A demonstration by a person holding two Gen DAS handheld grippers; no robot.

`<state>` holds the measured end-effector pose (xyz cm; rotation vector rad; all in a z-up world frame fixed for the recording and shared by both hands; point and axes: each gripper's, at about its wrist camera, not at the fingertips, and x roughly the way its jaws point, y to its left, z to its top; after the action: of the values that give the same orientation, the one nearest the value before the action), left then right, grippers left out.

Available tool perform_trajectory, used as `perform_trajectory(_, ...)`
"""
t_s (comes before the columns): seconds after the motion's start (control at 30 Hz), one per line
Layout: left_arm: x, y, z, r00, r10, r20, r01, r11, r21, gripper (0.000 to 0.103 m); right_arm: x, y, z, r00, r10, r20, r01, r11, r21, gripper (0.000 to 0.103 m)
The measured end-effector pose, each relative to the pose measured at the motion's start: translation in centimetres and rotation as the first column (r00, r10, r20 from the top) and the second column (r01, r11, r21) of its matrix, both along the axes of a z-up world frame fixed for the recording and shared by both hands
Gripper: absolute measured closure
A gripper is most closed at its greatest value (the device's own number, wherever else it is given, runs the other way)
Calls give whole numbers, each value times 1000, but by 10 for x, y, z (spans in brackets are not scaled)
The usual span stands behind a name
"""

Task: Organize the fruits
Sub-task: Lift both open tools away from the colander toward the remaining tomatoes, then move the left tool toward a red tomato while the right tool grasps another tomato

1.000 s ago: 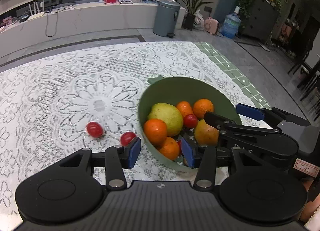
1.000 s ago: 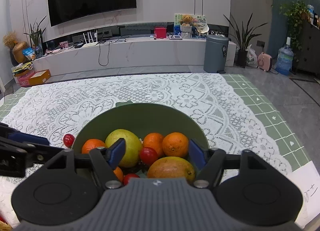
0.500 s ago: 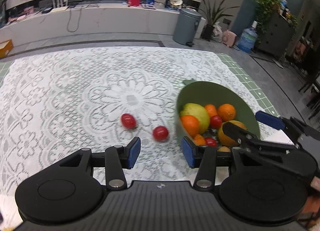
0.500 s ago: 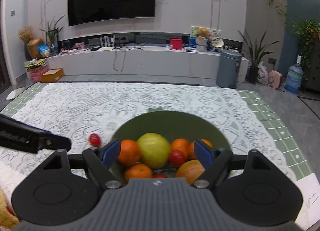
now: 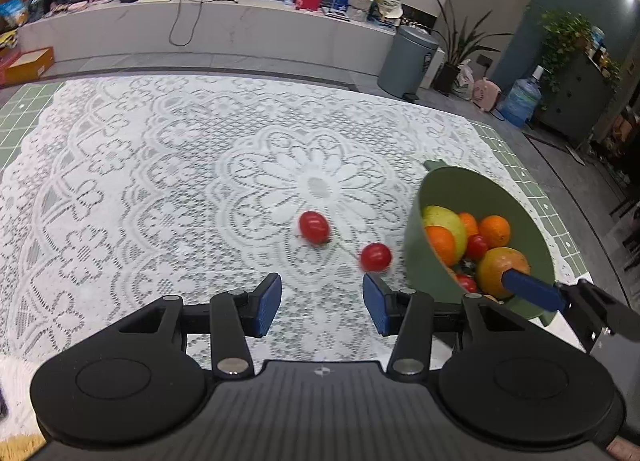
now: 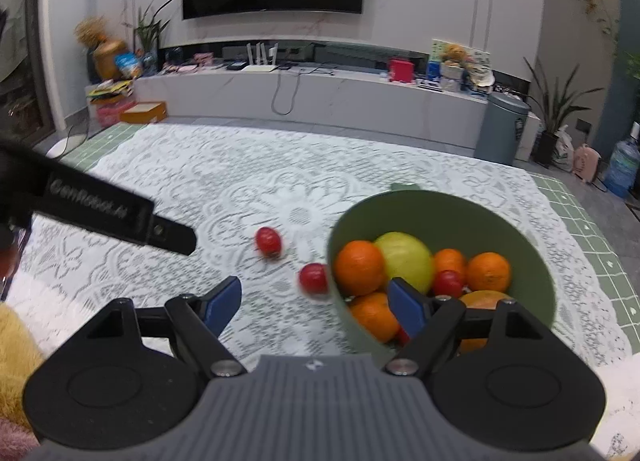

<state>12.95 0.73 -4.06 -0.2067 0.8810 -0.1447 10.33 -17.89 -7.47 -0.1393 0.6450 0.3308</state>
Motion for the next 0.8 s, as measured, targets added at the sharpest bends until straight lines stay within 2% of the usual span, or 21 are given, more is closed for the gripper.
perform_trajectory(0.4,12,20,-15,999,36,-32,-37,999,-21,47,6,30,-8,998,65,4,-65,996,-67,25)
perform_trajectory(0.63,22,27,-26,997,34,-62,-37,999,-37,47,14,42,-14,994,106,-1,-105,985,-137,26)
perform_trajectory(0.73,26,29,-31,997,33,-71,-36,998,-43,47,18,48,-16,992,125,0,-123,978,-171,27)
perform_trajectory(0.8,28,30,-34,997,30,-78,-34,998,-49,47,21,52,-18,990,142,2,-138,970,-199,33)
